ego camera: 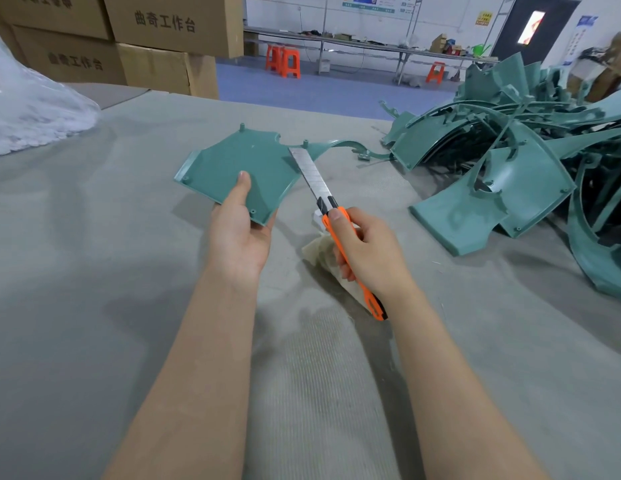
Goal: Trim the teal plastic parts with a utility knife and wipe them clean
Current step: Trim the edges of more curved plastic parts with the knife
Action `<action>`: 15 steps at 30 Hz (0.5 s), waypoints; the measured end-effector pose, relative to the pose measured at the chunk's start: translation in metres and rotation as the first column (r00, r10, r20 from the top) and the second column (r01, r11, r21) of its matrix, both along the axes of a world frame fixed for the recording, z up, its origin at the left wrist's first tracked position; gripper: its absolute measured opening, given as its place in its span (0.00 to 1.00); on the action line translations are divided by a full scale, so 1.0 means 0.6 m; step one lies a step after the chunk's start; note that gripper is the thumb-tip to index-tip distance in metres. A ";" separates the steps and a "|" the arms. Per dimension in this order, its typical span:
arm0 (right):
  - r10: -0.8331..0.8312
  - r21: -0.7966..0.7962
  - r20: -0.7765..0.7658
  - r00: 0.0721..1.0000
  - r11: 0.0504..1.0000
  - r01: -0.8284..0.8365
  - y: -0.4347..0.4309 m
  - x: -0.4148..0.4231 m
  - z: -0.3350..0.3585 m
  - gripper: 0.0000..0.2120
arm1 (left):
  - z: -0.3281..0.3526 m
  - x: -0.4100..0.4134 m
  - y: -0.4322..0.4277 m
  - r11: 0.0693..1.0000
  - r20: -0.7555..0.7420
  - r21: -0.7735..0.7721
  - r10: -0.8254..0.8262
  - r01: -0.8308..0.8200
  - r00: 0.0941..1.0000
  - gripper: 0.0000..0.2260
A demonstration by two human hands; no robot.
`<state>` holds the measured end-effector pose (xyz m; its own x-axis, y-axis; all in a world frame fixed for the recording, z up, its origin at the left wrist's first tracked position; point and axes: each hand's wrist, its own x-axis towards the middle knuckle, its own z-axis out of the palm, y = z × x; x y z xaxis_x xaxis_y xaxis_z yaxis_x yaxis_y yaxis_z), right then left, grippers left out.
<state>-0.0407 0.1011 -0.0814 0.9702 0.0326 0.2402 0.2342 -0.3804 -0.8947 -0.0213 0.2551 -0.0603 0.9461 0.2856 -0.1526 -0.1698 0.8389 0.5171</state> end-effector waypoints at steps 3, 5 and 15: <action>0.014 0.028 0.001 1.000 1.000 -0.014 0.002 -0.002 0.001 0.14 | 0.000 -0.001 0.002 1.000 -0.010 -0.006 0.003 -0.003 1.000 0.06; 0.028 0.065 -0.004 1.000 0.998 -0.028 0.004 -0.004 0.002 0.14 | 0.000 -0.003 0.001 1.000 -0.019 -0.011 0.006 -0.007 1.000 0.05; 0.116 0.051 -0.011 0.993 0.992 -0.115 0.010 -0.007 -0.001 0.13 | 0.010 -0.011 -0.005 0.993 -0.033 -0.120 -0.017 0.013 0.999 0.04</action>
